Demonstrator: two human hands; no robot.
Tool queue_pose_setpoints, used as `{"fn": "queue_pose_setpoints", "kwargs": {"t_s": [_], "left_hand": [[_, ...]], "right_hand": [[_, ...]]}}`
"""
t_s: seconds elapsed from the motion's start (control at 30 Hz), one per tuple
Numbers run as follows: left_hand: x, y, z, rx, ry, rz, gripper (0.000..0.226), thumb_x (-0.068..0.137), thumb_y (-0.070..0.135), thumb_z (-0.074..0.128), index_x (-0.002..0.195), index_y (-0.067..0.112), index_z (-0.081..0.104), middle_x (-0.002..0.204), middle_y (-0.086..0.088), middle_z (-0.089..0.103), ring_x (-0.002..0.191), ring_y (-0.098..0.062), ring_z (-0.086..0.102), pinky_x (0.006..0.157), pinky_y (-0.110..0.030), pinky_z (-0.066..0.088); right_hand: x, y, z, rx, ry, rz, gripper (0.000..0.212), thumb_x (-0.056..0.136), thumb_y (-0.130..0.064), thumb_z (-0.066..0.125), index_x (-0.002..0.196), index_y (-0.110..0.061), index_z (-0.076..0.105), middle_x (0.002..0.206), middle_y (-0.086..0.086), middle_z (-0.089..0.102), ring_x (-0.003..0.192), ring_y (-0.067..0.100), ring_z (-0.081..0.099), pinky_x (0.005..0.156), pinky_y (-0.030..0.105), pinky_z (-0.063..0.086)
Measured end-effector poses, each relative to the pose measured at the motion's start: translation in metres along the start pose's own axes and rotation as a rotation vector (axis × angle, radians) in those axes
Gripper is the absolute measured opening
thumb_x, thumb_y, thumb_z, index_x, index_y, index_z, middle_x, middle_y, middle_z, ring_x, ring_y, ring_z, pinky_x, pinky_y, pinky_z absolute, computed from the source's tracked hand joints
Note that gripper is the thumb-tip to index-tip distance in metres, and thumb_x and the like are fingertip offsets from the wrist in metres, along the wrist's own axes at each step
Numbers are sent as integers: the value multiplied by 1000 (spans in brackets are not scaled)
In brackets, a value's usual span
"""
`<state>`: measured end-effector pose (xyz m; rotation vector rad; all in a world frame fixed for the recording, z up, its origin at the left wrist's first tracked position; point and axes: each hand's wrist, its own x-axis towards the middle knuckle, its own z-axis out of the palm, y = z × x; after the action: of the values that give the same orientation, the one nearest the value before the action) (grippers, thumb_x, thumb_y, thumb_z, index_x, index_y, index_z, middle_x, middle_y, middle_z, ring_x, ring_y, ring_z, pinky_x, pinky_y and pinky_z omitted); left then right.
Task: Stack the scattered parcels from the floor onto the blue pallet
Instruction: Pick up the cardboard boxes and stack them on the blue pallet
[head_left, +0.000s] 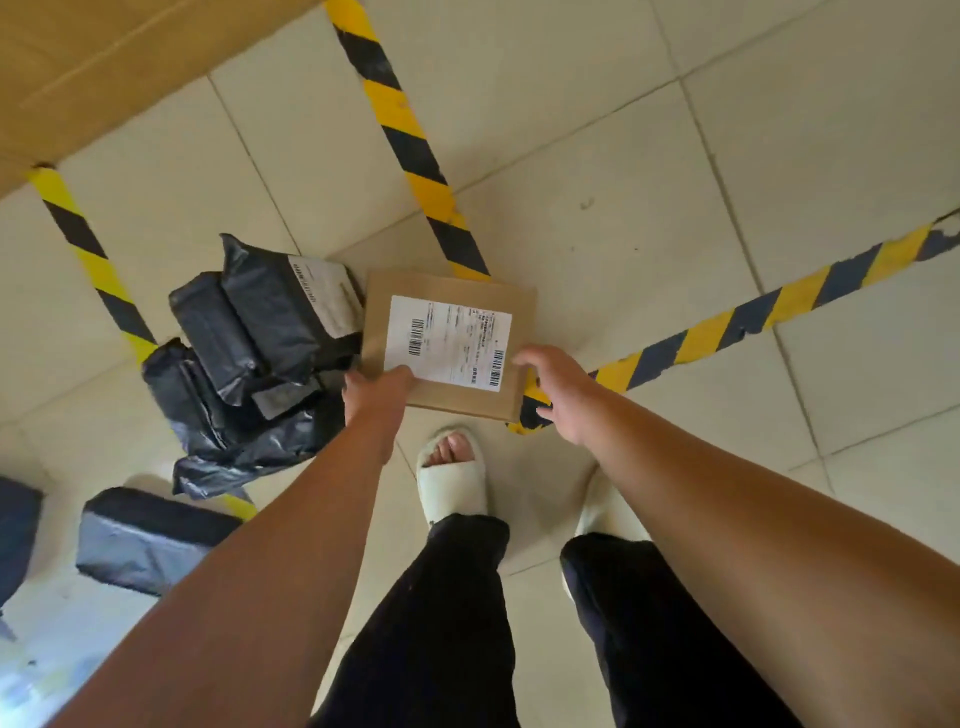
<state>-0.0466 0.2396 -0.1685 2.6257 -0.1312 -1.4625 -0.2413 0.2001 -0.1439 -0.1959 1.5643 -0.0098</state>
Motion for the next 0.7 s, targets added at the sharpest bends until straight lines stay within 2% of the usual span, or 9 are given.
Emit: {"fn": "queue_pose_setpoints", "kwargs": {"t_s": [0.1,0.13,0.2,0.23,0.33,0.43,0.53,0.63,0.7], "left_hand": [[-6,-3,-3,2,-8,33,81,83,36,63,153,24,25,147,-6,35,129,-32,41,93,-43,38],[-15,-2,-5,8,-7,31,80,85,37,63,153,22,25,148,-6,33,130,-33,40,92,-43,37],[-49,-2,-14,15,-27,5,74,89,41,59,153,20,27,149,-6,31,132,-34,39,93,-46,37],[-71,-4,-22,-9,-54,-6,69,91,42,58,151,19,31,147,-6,34,131,-33,41,97,-47,38],[-147,-10,-58,-223,-170,-81,40,94,38,59,129,18,54,131,-5,56,116,-25,54,98,-40,46],[-228,2,-103,-357,-240,-85,24,92,32,64,112,19,64,121,-8,63,110,-26,60,92,-33,52],[-311,26,-156,-433,-278,-58,24,95,28,63,116,16,60,113,-3,61,110,-24,59,92,-32,50],[-385,52,-208,-479,-302,-11,24,96,28,63,116,17,57,104,2,60,99,-20,60,85,-31,49],[-420,67,-243,-501,-292,26,27,93,29,67,115,16,59,103,0,61,91,-18,61,78,-29,51]], "right_hand": [[-7,-5,13,7,-29,-29,20,89,-26,58,108,-20,59,96,0,63,83,15,57,69,30,45],[-14,-8,13,11,-26,-47,32,79,-34,63,108,-20,62,99,3,67,86,19,61,70,31,48],[-31,-12,1,-12,27,-126,58,54,-47,65,106,-22,66,111,8,69,101,31,65,90,46,54],[-50,-18,-5,-36,49,-169,58,51,-50,64,102,-22,69,112,8,70,105,33,65,97,51,51],[-148,-53,-24,-149,49,-245,23,86,-42,58,90,-22,69,108,3,68,105,26,62,95,36,44],[-244,-84,-46,-213,52,-281,20,95,-39,56,83,-26,66,94,0,67,94,23,62,89,36,44],[-345,-106,-55,-306,-21,-353,18,95,-38,55,101,-31,70,103,-2,72,105,23,67,99,42,47],[-442,-124,-53,-393,-34,-445,44,86,-54,60,130,-45,60,127,-14,67,118,14,62,104,43,47],[-498,-132,-49,-389,-27,-488,58,77,-64,62,134,-54,53,135,-18,61,127,12,55,109,46,42]]}}
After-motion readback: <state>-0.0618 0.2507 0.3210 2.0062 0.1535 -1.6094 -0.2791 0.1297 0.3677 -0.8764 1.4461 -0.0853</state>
